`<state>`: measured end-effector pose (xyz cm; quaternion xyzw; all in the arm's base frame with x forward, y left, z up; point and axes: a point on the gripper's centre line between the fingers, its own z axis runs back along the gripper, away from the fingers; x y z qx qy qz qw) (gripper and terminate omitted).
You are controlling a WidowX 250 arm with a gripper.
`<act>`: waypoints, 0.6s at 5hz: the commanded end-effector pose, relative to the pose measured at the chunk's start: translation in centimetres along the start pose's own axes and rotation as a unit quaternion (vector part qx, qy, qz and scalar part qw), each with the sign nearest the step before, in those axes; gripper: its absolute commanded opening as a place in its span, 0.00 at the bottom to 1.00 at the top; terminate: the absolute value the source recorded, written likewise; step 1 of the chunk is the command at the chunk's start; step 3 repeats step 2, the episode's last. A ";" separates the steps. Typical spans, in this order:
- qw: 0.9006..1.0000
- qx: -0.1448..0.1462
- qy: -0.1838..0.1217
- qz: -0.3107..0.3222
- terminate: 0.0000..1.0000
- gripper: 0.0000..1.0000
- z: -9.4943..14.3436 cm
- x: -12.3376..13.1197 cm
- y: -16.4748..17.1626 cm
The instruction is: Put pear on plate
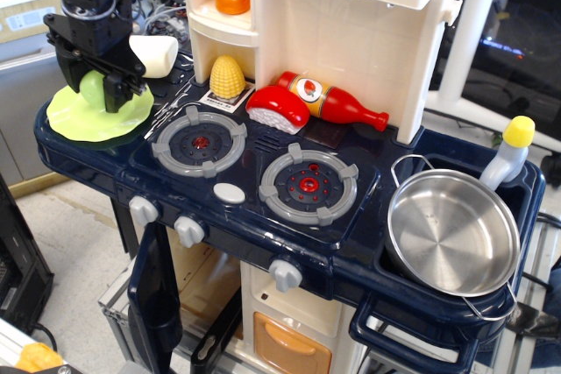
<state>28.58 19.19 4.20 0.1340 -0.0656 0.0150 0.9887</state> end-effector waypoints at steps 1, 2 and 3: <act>1.000 0.011 -0.020 -0.002 0.00 1.00 1.5 0.8 0.7; 1.000 0.011 -0.020 -0.002 1.00 1.00 1.5 0.8 0.7; 1.000 0.011 -0.020 -0.002 1.00 1.00 1.5 0.8 0.7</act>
